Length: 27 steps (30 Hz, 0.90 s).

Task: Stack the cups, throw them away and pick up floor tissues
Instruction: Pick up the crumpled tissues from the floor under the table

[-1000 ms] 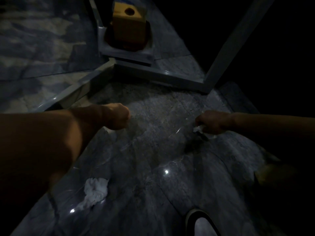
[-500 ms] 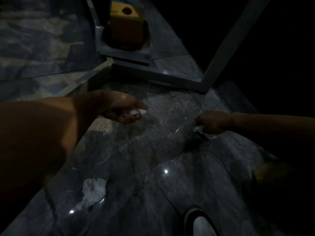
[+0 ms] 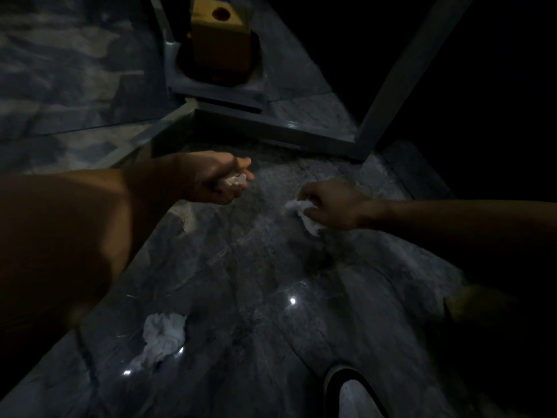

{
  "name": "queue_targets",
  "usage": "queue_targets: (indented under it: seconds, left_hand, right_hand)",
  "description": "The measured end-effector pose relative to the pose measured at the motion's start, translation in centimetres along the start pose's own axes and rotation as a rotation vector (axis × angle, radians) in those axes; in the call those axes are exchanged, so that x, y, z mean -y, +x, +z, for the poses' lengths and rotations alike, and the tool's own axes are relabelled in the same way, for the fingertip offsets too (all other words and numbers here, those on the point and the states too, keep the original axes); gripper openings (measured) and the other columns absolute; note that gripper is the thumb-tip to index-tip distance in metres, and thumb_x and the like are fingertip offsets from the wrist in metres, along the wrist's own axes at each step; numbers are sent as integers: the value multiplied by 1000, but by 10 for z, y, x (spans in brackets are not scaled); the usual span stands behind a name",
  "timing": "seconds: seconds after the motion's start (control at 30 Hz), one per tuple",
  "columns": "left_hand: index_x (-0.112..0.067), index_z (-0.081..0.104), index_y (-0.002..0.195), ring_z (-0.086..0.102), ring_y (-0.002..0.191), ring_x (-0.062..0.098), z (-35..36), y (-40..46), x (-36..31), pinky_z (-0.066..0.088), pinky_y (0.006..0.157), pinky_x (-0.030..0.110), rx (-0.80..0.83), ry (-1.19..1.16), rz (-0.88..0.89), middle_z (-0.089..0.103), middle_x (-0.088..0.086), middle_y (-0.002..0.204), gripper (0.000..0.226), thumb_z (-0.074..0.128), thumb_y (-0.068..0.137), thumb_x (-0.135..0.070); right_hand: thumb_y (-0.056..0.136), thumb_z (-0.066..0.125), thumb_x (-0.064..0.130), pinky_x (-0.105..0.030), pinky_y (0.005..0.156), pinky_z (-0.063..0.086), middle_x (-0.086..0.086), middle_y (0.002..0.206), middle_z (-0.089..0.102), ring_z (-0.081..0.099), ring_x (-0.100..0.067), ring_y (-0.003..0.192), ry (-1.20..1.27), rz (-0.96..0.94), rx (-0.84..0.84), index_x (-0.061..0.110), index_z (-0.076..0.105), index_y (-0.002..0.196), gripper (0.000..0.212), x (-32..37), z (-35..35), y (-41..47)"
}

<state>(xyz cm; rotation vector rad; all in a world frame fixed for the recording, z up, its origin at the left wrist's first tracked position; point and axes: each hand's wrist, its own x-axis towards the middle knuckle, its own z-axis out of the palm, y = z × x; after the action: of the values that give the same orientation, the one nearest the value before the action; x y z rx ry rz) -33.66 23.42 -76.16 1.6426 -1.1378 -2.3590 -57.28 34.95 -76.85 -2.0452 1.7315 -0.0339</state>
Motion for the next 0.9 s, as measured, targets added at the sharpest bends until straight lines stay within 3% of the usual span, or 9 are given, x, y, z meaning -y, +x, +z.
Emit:
queue_targets:
  seconds: [0.1, 0.17, 0.23, 0.33, 0.53, 0.63, 0.73, 0.83, 0.9]
  left_hand:
    - [-10, 59, 94, 60, 37, 11, 4, 2, -1, 50, 37, 20, -86, -53, -3, 64, 3, 48, 36, 45, 100, -43]
    - [-9, 59, 93, 63, 39, 15, 8, 1, -4, 55, 42, 25, -104, -90, -10, 67, 7, 58, 41, 44, 99, -47]
    - [-6, 62, 96, 70, 49, 22, 13, -2, -6, 59, 48, 33, -44, -108, -7, 72, 14, 76, 50, 43, 97, -53]
    - [-5, 64, 112, 77, 78, 30, 17, -5, -7, 62, 64, 41, 119, -51, 7, 76, 19, 102, 68, 39, 91, -66]
    - [-11, 68, 111, 75, 91, 36, 24, -9, -6, 58, 75, 56, 251, -16, 54, 76, 19, 104, 67, 41, 89, -68]
    - [-13, 76, 103, 74, 95, 34, 25, -9, -5, 57, 75, 54, 335, -3, 102, 76, 17, 107, 66, 41, 90, -68]
    - [-14, 68, 113, 75, 94, 32, 29, -7, -8, 59, 73, 50, 308, 10, 122, 77, 16, 104, 61, 44, 90, -65]
    - [-10, 76, 94, 76, 78, 25, 32, -2, -9, 62, 66, 39, 269, -22, 94, 78, 12, 89, 59, 46, 91, -61]
    - [-12, 69, 94, 72, 66, 21, 32, 0, -9, 61, 58, 31, 213, -22, 85, 74, 8, 80, 55, 43, 93, -60]
  right_hand:
    - [93, 51, 29, -24, 66, 38, 13, 82, 59, 55, -9, 73, 62, -101, -112, 24, 58, 106, 16, 28, 2, -3]
    - [93, 51, 29, -28, 69, 42, 4, 95, 63, 59, -16, 81, 92, -166, -213, 24, 52, 112, 20, 49, 1, -5]
    - [92, 54, 29, -36, 68, 49, -2, 98, 65, 62, -23, 82, 162, -195, -266, 21, 47, 116, 27, 68, -2, -6]
    - [91, 56, 27, -43, 69, 53, -11, 103, 66, 63, -30, 83, 218, -205, -290, 15, 44, 114, 28, 87, -5, -4]
    - [88, 57, 17, -38, 64, 47, -7, 90, 61, 56, -22, 75, 221, -251, -375, 13, 49, 95, 12, 83, -7, 3]
    - [86, 58, 17, -37, 64, 47, -1, 84, 60, 53, -18, 73, 203, -269, -425, 12, 53, 91, 8, 81, -8, 9]
    - [86, 60, 20, -33, 72, 43, 2, 85, 62, 51, -11, 78, 137, -301, -452, 14, 60, 90, 8, 82, -6, 13]
    - [88, 60, 27, -33, 82, 42, 0, 95, 67, 55, -14, 88, 50, -339, -443, 16, 65, 95, 14, 83, -6, 14]
    - [90, 58, 24, -42, 87, 46, -5, 101, 68, 60, -22, 97, -6, -389, -415, 12, 68, 101, 19, 84, -5, 13]
